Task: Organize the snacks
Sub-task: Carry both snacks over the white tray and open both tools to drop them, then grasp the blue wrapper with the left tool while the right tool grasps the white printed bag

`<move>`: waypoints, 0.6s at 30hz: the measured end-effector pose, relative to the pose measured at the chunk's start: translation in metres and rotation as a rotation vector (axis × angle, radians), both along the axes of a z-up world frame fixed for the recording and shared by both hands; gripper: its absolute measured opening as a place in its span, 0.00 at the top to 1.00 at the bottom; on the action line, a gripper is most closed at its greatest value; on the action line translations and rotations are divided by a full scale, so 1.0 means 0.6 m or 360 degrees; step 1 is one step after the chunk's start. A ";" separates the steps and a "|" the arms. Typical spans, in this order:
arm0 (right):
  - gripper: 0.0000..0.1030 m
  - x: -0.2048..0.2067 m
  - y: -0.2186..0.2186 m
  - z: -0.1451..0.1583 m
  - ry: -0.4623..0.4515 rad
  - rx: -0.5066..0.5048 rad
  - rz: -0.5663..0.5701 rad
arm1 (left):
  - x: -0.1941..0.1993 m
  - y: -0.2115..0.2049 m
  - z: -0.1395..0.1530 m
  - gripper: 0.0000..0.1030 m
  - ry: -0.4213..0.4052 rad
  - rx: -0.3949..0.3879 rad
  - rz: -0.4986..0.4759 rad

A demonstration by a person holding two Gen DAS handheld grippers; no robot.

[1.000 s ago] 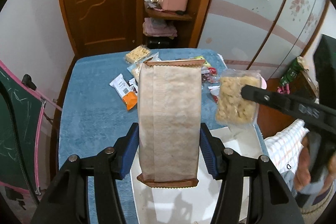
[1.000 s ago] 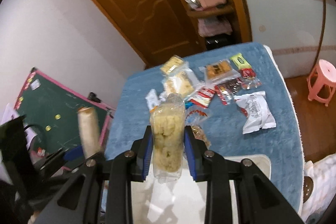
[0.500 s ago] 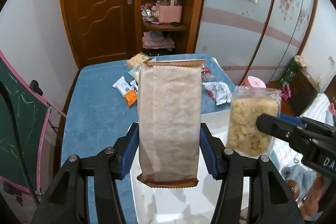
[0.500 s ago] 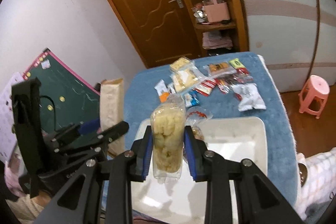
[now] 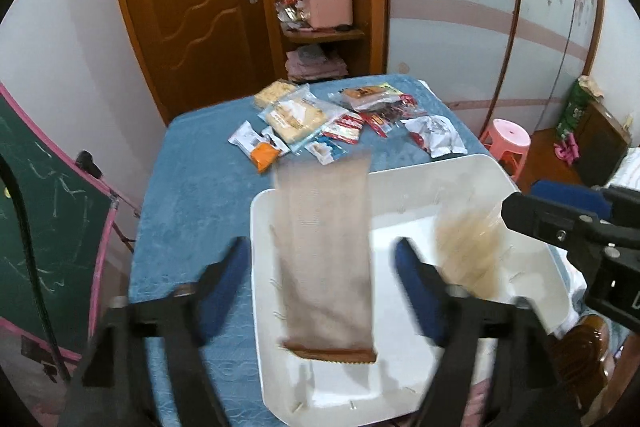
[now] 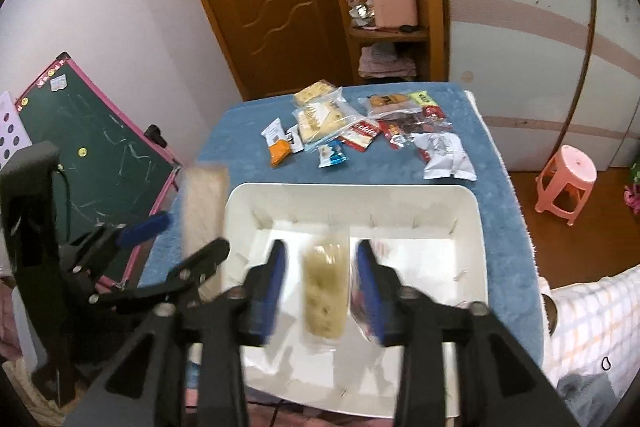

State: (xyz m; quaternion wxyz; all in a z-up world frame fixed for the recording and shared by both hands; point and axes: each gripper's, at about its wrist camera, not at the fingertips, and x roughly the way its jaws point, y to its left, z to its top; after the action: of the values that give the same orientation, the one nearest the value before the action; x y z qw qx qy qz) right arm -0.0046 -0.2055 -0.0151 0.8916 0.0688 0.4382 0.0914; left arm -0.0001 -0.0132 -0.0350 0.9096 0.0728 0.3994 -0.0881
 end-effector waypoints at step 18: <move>0.34 -0.003 0.001 -0.002 -0.0057 -0.0066 -0.0065 | -0.004 0.009 -0.013 0.07 -0.0010 -0.0110 0.0064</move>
State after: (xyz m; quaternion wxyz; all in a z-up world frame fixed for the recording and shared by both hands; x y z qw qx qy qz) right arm -0.0066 -0.2049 -0.0161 0.9022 0.0576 0.4225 0.0652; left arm -0.0024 -0.0075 -0.0426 0.9144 0.0336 0.3947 -0.0833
